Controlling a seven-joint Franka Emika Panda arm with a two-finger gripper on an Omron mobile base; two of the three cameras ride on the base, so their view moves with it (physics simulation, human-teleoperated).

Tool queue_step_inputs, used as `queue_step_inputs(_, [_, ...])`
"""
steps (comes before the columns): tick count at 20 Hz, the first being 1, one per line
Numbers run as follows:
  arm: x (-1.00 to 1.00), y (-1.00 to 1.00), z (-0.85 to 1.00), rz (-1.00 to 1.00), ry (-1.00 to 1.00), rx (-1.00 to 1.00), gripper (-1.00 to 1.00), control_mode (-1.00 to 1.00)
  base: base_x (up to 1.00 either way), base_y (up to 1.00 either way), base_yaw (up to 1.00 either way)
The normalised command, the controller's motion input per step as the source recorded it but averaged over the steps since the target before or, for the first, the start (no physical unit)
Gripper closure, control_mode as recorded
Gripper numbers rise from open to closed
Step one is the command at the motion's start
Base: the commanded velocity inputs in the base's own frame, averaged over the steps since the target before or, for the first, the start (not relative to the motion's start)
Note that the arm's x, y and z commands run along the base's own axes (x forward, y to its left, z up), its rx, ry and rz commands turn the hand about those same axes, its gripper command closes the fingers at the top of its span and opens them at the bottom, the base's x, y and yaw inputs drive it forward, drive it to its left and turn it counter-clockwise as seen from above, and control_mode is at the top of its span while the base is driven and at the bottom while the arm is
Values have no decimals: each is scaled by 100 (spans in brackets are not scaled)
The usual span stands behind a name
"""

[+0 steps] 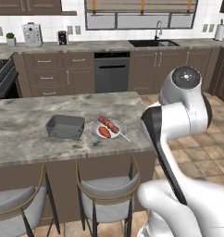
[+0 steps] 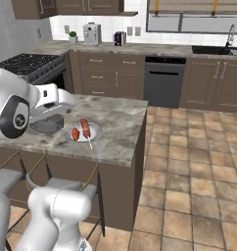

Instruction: Retrieve the tupperware and aluminum foil from the cabinet and place them on the dining counter near the plate with kebab skewer and sweet potato to prepare for storing leftovers.

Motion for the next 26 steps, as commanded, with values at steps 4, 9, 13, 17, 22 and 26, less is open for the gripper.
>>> queue_step_inputs(4, [-61,-19,27,0,0,0,-100,-100,0,0,0])
queue_step_inputs(9, [-10,-43,37,0,0,1,-100,-100,0,0,0])
queue_step_inputs(13, [0,-54,6,0,0,5,-100,-100,0,0,0])
queue_step_inputs(17, [0,0,0,0,0,0,-100,100,-33,-45,-5])
queue_step_inputs(22, [0,0,0,0,0,0,-100,100,-60,-74,-21])
queue_step_inputs(26, [0,0,0,0,0,0,-100,100,-12,-89,-40])
